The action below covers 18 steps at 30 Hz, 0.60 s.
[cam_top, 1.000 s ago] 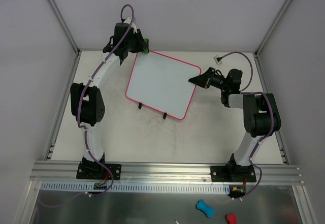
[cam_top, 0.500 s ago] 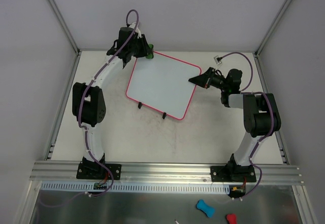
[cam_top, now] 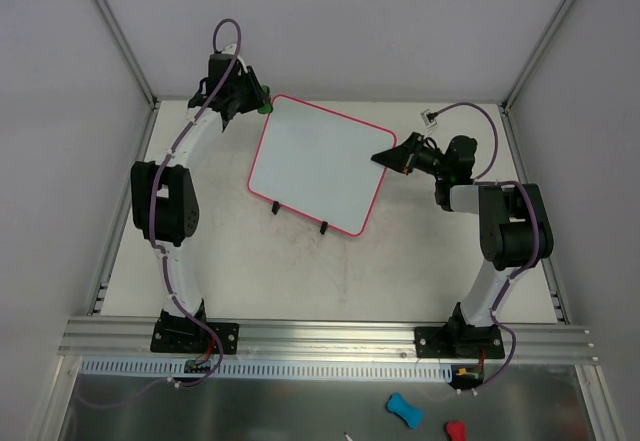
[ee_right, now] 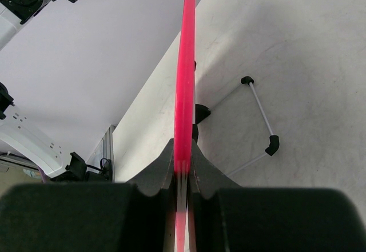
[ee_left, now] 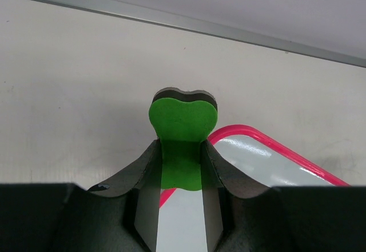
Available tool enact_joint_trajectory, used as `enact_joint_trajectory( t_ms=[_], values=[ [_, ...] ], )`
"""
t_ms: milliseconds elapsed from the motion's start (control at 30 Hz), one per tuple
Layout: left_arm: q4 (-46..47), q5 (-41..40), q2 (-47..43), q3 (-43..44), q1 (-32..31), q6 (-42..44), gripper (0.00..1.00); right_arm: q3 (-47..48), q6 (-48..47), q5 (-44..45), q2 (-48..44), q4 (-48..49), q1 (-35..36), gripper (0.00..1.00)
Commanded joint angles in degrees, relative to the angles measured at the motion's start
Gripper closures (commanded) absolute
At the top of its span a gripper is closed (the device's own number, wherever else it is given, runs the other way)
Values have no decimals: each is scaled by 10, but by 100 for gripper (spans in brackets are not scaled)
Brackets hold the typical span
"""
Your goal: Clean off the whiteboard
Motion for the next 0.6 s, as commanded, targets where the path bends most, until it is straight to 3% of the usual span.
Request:
enact_joint_trajectory(
  t_ms=[0, 233, 433, 567],
  values=[
    [-3, 25, 1, 0, -9, -14, 100, 0, -29, -51, -30, 60, 14, 100],
    [-4, -42, -49, -28, 0, -26, 100, 0, -29, -49, -30, 60, 15, 100],
    [-3, -25, -132, -127, 65, -89, 100, 0, -29, -45, -24, 60, 13, 100],
    [-4, -27, -208, -210, 89, -78, 100, 1, -29, -39, -16, 61, 12, 100]
  ],
)
